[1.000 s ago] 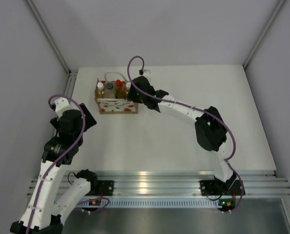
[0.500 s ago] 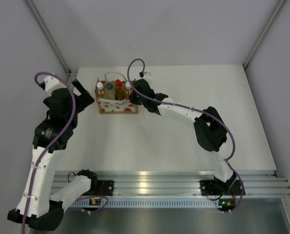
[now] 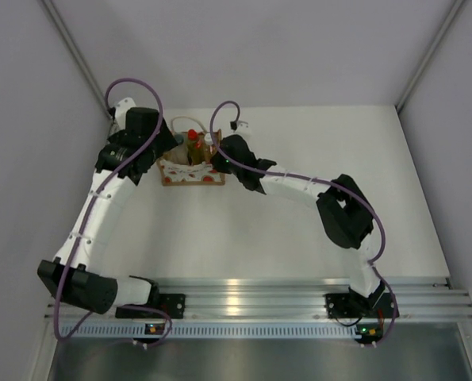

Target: Take the personal care products out of the canvas bag

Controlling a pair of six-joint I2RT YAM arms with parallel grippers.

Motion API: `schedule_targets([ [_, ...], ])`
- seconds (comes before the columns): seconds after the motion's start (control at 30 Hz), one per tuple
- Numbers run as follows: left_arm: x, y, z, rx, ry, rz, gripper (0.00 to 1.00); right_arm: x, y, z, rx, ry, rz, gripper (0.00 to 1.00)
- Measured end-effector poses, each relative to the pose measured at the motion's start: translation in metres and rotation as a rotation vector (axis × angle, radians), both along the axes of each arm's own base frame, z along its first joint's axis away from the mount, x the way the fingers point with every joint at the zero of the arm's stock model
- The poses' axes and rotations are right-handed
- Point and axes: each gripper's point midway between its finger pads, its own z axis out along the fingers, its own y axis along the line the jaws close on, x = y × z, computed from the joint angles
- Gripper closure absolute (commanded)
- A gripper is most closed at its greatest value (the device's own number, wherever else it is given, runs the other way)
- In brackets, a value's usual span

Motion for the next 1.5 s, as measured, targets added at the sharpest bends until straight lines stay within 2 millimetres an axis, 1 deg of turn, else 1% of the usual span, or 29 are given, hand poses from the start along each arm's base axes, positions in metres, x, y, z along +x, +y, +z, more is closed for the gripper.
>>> schedule_targets([
  [0.03, 0.004, 0.0, -0.005, 0.001, 0.015, 0.004, 0.05, 0.0, 0.0, 0.0, 0.004, -0.004, 0.001, 1.0],
  [0.1, 0.012, -0.002, -0.007, -0.001, 0.027, 0.005, 0.06, 0.0, 0.001, -0.001, 0.013, -0.009, 0.003, 1.0],
  [0.13, 0.016, -0.005, -0.008, -0.011, 0.034, -0.008, 0.08, 0.0, 0.001, -0.002, 0.017, -0.012, 0.004, 1.0],
  [0.23, 0.03, -0.017, -0.009, -0.037, 0.041, -0.059, 0.1, 0.0, 0.002, -0.004, 0.036, -0.017, 0.006, 1.0],
  [0.3, 0.036, -0.025, -0.017, -0.048, 0.064, -0.095, 0.11, 0.0, 0.003, -0.004, 0.047, -0.021, 0.009, 1.0],
  [0.43, 0.04, -0.034, -0.034, -0.052, 0.112, -0.137, 0.11, 0.0, 0.004, -0.004, 0.054, -0.024, 0.016, 1.0],
  [0.63, 0.047, -0.059, -0.05, -0.077, 0.156, -0.265, 0.15, 0.001, 0.003, -0.004, 0.054, -0.025, 0.022, 1.0],
  [0.73, 0.049, -0.063, -0.058, -0.055, 0.175, -0.279, 0.15, 0.001, 0.003, -0.005, 0.051, -0.029, 0.029, 1.0],
  [0.77, 0.049, -0.063, -0.059, -0.047, 0.176, -0.278, 0.14, 0.001, 0.003, -0.005, 0.049, -0.032, 0.032, 1.0],
  [0.8, 0.05, -0.059, -0.06, -0.025, 0.18, -0.266, 0.11, 0.001, 0.003, -0.005, 0.048, -0.034, 0.035, 1.0],
  [0.93, 0.067, -0.037, -0.05, 0.029, 0.145, -0.219, 0.11, 0.002, 0.002, -0.006, 0.047, -0.037, 0.047, 1.0],
  [1.03, 0.079, -0.007, -0.044, 0.038, 0.118, -0.208, 0.11, 0.002, 0.002, -0.005, 0.046, -0.039, 0.061, 1.0],
  [1.07, 0.082, 0.006, -0.043, 0.036, 0.111, -0.204, 0.12, 0.002, 0.002, -0.005, 0.045, -0.04, 0.066, 1.0],
  [1.13, 0.089, 0.024, -0.043, 0.031, 0.107, -0.207, 0.18, 0.002, 0.002, -0.005, 0.044, -0.04, 0.072, 1.0],
  [1.17, 0.095, 0.03, -0.044, 0.027, 0.107, -0.218, 0.23, 0.002, 0.002, -0.005, 0.043, -0.041, 0.077, 1.0],
  [1.2, 0.101, 0.034, -0.045, 0.026, 0.107, -0.234, 0.23, 0.002, 0.002, -0.005, 0.043, -0.04, 0.084, 1.0],
  [1.23, 0.108, 0.035, -0.048, 0.028, 0.106, -0.255, 0.25, 0.002, 0.002, -0.005, 0.044, -0.04, 0.088, 1.0],
  [1.3, 0.121, 0.03, -0.06, 0.024, 0.12, -0.311, 0.28, 0.002, 0.002, -0.005, 0.041, -0.042, 0.096, 1.0],
  [1.4, 0.127, 0.02, -0.081, 0.008, 0.161, -0.387, 0.33, 0.002, 0.002, -0.006, 0.039, -0.042, 0.109, 1.0],
  [1.5, 0.13, 0.018, -0.091, 0.007, 0.182, -0.424, 0.37, 0.002, 0.002, -0.005, 0.038, -0.043, 0.117, 1.0],
])
